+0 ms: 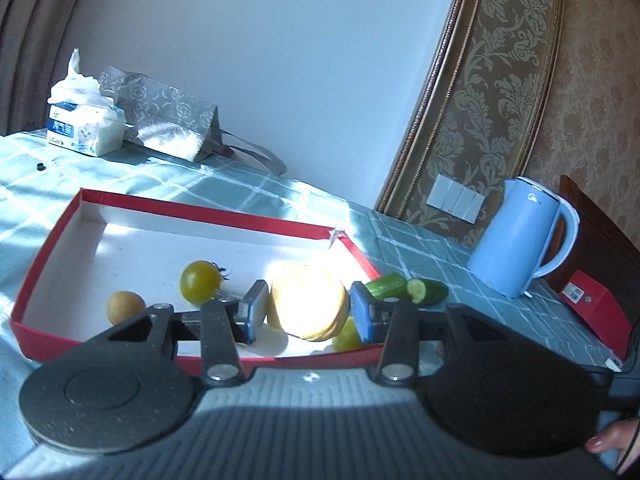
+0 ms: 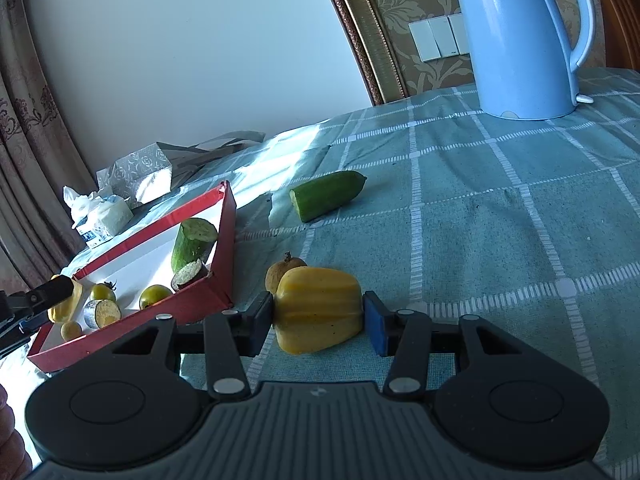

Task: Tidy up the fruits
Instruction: 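Carry the pale yellow chunk into the red tray and open the left gripper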

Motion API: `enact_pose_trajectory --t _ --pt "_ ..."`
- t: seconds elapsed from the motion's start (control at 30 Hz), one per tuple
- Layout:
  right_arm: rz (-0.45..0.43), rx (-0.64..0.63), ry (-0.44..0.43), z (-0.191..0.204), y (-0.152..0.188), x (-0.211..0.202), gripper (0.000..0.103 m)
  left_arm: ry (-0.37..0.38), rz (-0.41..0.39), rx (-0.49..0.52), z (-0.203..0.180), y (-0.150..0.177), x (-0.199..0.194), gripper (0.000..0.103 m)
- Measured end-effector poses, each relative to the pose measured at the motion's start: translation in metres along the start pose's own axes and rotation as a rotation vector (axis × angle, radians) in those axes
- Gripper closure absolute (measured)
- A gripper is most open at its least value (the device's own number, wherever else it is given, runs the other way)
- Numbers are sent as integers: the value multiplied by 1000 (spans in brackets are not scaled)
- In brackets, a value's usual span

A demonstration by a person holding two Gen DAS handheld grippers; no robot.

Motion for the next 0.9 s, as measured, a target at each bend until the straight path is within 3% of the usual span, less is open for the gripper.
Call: enact_pose_trajectory --t 0.1,0.23,0.67,0.8,0.9 --pt "-3 -4 -1 0 1 0 55 -142 -38 45 23 -6 5 63" --pt "-4 -4 -1 0 1 1 56 -271 -68 79 46 -11 11 63" --pt "-5 -5 0 1 1 0 56 -409 1 118 66 -7 41 62" --pt "-5 -4 -1 0 1 0 56 -425 -61 123 63 -9 29 22" --pt "-5 -5 0 0 1 0 56 -417 -86 151 57 -8 21 19"
Point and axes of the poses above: each gripper's, at about its wrist camera, not at the fingertips, and x roughly the way its jaws point, z to its left, y to its underside, the point moved 1 cm from there along x, roughly the way its jaws point, and after that the axes turned 13 degrees about -z, right-handed, at the moved point
